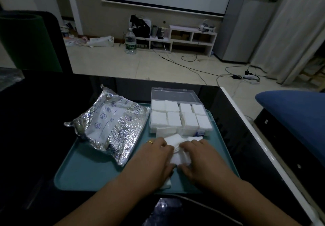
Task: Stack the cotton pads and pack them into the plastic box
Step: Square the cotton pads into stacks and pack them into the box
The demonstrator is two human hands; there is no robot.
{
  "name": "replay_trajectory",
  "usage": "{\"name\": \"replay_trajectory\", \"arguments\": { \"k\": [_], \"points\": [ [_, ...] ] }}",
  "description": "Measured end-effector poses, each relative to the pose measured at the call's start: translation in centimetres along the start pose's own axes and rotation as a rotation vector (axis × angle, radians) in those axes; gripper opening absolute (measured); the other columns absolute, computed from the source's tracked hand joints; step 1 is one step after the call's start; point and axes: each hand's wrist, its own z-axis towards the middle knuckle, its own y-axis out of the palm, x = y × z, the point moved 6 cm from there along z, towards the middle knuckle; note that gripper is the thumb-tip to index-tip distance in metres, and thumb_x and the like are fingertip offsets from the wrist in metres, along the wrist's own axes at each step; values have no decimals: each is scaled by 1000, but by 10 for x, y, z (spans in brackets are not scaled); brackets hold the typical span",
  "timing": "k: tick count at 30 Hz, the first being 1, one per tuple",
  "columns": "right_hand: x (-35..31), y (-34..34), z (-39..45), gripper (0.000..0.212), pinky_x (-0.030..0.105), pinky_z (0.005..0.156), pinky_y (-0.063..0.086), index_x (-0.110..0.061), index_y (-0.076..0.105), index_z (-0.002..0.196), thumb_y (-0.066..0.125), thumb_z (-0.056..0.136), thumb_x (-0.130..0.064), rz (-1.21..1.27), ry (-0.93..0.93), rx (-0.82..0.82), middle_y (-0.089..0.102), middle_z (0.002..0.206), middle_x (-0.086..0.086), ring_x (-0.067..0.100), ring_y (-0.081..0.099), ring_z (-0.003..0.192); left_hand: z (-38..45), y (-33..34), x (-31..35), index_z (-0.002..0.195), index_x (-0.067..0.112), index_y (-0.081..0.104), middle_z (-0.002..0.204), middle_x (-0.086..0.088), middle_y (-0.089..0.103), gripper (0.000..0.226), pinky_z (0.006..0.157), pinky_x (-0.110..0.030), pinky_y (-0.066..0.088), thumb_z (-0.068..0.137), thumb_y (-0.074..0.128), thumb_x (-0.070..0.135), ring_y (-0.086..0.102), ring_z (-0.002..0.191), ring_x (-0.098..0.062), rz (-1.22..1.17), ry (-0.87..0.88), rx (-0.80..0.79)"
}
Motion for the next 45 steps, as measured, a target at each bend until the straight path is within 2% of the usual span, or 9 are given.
{"name": "replay_trajectory", "arguments": {
  "k": [12, 18, 22, 25, 28, 31, 33, 38, 45],
  "points": [
    [3, -16, 1, 21, 33, 91, 41, -30, 67, 105, 50, 95, -38, 34, -61, 41, 66, 105, -4, 17, 52, 107, 1, -10, -9, 130, 33, 54, 128, 15, 47, 46, 99, -24, 38, 87, 64, 46, 50, 115, -8, -215, -99, 18],
    [29, -42, -7, 14, 12, 72, 44, -25, 72, 94, 60, 94, -30, 364, 37, 162, 70, 90, -12, -2, 60, 83, 2, -13, -12, 130, 33, 54, 127, 15, 49, 44, 98, -25, 39, 89, 62, 48, 51, 115, -8, -227, -103, 15],
    [46, -50, -4, 13, 17, 69, 46, -24, 72, 87, 61, 93, -25, 522, 135, 250, 69, 79, -13, -2, 61, 76, 2, -15, -12, 128, 36, 54, 123, 18, 51, 46, 92, -21, 38, 87, 58, 57, 50, 113, -5, -235, -89, 57],
    [46, -52, -2, 13, 16, 62, 49, -17, 73, 86, 62, 93, -15, 820, 195, 260, 72, 74, -6, 0, 64, 67, 5, -30, -9, 120, 36, 60, 117, 24, 57, 44, 86, -16, 42, 82, 63, 59, 55, 104, 6, -575, -227, 182],
    [31, -51, -2, 14, 15, 56, 45, -12, 73, 85, 61, 93, -10, 1063, 170, 184, 70, 68, -2, 3, 58, 58, 13, -25, -1, 111, 23, 69, 108, 4, 73, 47, 80, -26, 55, 76, 65, 54, 69, 94, -6, -1265, -455, 23],
    [17, -52, -3, 16, 12, 57, 46, -6, 74, 89, 59, 94, -9, 1107, 119, 154, 72, 73, 0, 2, 62, 61, 10, -21, 20, 117, 9, 66, 109, -24, 70, 47, 77, -40, 56, 88, 58, 45, 68, 90, -34, -1685, -570, -273],
    [15, -53, -3, 18, 11, 55, 46, -5, 74, 89, 58, 95, -9, 1151, 141, 163, 72, 73, 0, 0, 63, 60, 9, -24, 27, 119, 7, 63, 104, -27, 70, 49, 64, -35, 55, 97, 45, 48, 66, 77, -33, -1757, -568, -344],
    [20, -50, -2, 22, 16, 79, 49, -29, 68, 113, 56, 94, -31, 892, 130, 230, 70, 101, -14, -5, 61, 92, 12, -25, 12, 112, 3, 65, 77, -17, 68, 48, 53, -30, 42, 104, 33, 38, 53, 52, -21, -1822, -656, -159],
    [-9, -42, -11, 88, 19, 98, 39, -34, 33, 146, 61, 71, -71, 539, -33, 210, 38, 132, -26, -9, 41, 118, 13, -21, 4, 121, -1, 59, 100, -25, 71, 38, 56, -36, 55, 102, 42, 27, 66, 66, -31, -1923, -731, -11]
  ]
}}
